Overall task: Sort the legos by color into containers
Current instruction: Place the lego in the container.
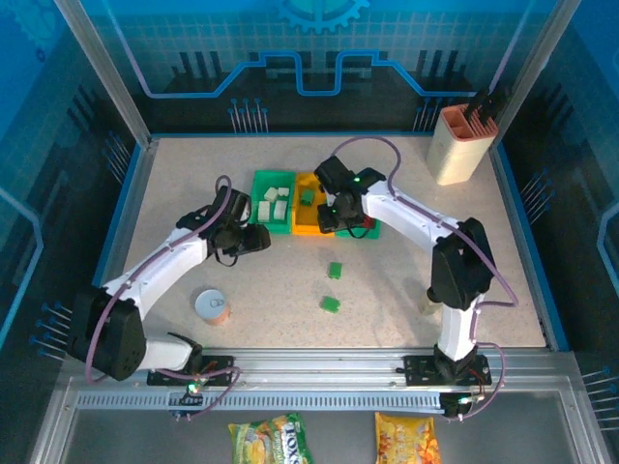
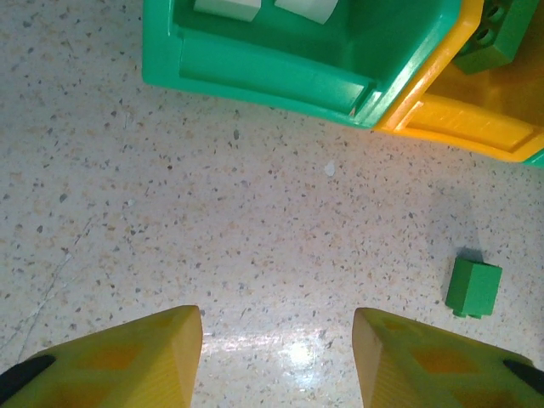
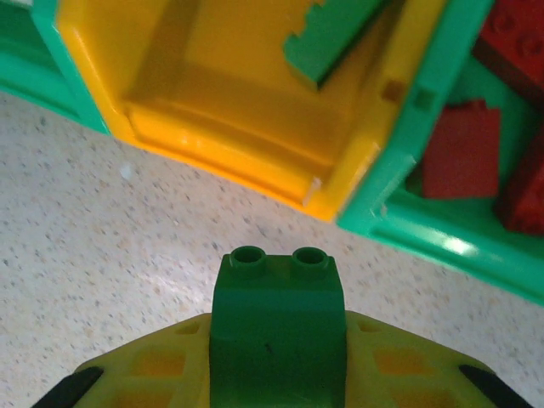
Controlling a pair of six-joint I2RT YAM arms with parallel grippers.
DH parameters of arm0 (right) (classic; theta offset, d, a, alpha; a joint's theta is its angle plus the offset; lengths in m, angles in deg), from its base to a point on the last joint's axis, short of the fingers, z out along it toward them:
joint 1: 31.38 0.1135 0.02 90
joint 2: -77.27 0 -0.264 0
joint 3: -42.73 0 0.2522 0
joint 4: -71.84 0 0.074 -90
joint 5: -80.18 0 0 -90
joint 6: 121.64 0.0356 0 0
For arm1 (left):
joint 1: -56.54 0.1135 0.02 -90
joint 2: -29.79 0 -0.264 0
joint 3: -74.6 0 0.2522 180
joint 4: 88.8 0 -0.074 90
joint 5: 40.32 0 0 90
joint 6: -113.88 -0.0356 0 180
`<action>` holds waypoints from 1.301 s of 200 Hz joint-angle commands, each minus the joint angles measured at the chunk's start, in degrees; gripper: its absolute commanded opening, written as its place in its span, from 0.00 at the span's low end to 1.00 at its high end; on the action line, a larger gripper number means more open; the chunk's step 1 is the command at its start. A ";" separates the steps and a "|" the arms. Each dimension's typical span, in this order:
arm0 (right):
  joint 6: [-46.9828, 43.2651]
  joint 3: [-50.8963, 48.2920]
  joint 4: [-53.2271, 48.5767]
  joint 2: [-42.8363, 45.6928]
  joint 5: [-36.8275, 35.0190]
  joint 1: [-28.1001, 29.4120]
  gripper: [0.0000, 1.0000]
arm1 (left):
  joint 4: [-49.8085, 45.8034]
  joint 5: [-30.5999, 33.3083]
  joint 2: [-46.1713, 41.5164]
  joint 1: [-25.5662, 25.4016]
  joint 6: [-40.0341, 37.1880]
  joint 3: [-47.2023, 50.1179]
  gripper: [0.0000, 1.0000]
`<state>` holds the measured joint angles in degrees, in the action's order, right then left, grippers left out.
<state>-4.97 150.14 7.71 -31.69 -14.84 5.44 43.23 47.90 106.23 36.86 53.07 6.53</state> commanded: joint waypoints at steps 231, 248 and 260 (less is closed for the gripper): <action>-0.68 23.68 -2.37 -18.86 2.41 0.01 0.46 | -1.37 0.47 -2.26 -6.45 5.35 1.27 0.51; -0.67 23.70 -2.63 -17.44 2.42 0.01 0.46 | -1.29 0.54 -0.69 -7.45 5.57 0.24 0.51; -0.87 23.52 -2.82 -16.37 2.38 0.01 0.47 | -1.16 0.55 0.55 -8.38 5.64 -0.55 0.51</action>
<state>-5.16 172.00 6.97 -52.89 -13.57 5.68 42.66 47.95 104.51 30.04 57.62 8.76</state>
